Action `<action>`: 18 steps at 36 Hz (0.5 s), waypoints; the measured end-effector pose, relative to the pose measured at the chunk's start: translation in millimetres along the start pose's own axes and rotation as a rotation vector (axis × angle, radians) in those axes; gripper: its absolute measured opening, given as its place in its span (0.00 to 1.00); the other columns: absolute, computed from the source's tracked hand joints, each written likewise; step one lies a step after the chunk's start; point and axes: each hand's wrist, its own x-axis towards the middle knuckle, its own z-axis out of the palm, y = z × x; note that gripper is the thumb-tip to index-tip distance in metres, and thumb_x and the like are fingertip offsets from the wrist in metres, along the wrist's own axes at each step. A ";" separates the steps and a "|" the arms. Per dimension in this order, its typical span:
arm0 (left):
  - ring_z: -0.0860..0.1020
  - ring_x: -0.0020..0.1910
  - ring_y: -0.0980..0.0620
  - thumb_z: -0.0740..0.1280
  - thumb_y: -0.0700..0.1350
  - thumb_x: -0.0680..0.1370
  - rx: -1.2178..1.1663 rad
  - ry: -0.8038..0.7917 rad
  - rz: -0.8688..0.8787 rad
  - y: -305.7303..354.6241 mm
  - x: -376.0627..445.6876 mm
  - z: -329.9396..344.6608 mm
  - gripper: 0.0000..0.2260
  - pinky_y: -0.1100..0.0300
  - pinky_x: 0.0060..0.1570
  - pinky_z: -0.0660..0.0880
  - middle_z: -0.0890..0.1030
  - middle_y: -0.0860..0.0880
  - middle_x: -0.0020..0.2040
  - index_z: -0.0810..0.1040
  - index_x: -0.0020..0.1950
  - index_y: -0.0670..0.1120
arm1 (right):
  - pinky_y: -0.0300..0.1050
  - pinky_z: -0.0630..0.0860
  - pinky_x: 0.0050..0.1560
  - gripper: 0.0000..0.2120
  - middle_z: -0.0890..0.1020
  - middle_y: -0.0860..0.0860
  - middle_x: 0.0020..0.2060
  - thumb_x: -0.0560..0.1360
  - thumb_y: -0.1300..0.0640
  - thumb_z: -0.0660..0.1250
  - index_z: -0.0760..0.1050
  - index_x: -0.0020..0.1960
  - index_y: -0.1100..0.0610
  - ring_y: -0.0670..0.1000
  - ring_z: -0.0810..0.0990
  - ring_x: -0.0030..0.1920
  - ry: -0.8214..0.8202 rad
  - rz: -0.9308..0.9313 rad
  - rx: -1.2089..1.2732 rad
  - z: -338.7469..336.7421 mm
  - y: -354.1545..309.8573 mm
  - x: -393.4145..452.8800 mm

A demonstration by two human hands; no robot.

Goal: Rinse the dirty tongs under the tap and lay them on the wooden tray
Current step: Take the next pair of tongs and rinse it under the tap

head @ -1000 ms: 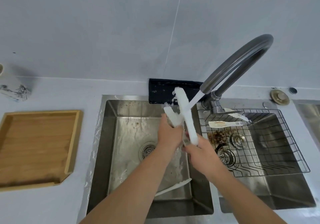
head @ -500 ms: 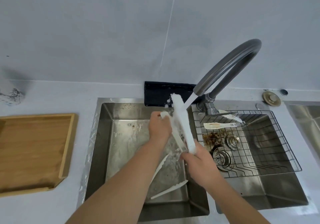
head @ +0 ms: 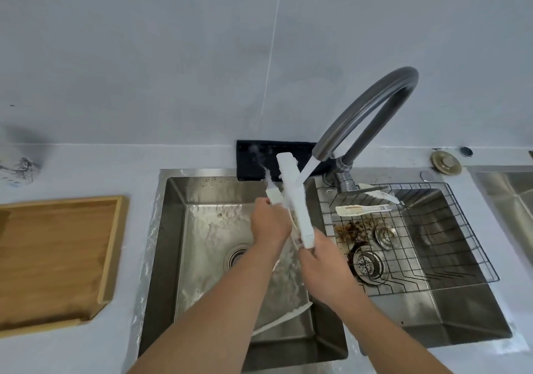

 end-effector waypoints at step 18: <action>0.82 0.36 0.45 0.59 0.40 0.83 0.038 -0.117 -0.052 3.8 9.1 -11.3 0.10 0.53 0.36 0.82 0.82 0.41 0.45 0.79 0.48 0.45 | 0.46 0.72 0.36 0.08 0.79 0.55 0.36 0.81 0.58 0.61 0.78 0.53 0.56 0.48 0.76 0.34 -0.098 0.178 0.309 -9.7 29.1 -24.2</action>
